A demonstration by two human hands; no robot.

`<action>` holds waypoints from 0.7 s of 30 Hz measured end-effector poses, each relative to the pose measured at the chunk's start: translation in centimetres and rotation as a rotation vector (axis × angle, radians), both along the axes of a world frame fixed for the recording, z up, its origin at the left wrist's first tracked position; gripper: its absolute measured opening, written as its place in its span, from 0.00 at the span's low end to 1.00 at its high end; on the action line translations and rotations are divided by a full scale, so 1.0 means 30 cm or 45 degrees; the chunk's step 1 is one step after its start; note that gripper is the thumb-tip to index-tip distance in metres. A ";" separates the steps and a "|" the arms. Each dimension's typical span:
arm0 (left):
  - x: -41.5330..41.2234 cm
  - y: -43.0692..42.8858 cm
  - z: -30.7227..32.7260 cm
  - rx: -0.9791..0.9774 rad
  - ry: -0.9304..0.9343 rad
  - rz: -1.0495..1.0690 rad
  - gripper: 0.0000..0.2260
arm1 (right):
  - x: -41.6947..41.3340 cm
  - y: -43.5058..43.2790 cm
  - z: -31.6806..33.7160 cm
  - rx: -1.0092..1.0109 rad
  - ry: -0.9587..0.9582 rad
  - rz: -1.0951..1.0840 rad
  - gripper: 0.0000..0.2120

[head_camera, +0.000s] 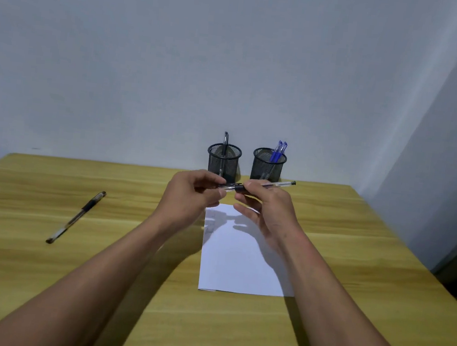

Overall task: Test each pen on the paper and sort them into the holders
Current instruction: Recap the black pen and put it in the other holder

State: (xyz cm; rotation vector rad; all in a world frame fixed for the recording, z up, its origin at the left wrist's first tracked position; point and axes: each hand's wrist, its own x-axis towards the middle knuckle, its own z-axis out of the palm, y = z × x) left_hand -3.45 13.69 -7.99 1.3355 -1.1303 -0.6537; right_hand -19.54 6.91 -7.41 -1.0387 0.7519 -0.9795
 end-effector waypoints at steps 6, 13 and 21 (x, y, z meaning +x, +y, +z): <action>-0.033 0.021 0.026 -0.038 0.283 -0.030 0.08 | -0.013 0.031 0.005 0.048 -0.107 0.027 0.02; -0.038 0.045 0.029 -0.033 0.322 -0.031 0.08 | -0.002 0.056 -0.002 0.076 -0.182 0.037 0.02; 0.014 0.060 0.098 -0.001 0.291 -0.064 0.06 | -0.056 0.037 0.044 0.073 -0.193 0.086 0.02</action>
